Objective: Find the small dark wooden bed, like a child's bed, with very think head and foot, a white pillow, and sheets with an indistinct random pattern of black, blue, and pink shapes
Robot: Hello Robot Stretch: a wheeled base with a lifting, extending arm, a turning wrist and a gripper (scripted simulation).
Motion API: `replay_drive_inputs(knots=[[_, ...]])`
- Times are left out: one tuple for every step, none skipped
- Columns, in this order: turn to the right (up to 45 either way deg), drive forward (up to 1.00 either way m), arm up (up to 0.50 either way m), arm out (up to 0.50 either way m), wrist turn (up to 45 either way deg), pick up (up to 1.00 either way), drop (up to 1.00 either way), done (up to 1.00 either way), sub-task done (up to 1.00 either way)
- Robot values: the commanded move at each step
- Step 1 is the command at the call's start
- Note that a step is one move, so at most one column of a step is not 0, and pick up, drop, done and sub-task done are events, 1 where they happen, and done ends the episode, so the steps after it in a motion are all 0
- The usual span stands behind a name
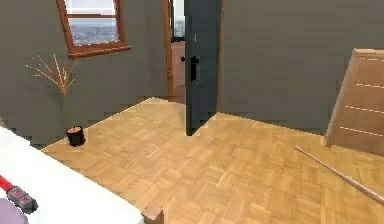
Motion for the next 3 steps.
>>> replay_drive_inputs(knots=[[18.0, 0.0, 0.0, 0.0, 0.0, 0.0, 0.0, 0.0, 0.0], [0.0, 0.9, 0.0, 0.0, 0.0, 0.0, 0.0, 0.0, 0.0], [-45.0, 0.0, 0.0, 0.0, 0.0, 0.0, 0.0, 0.0, 0.0]])
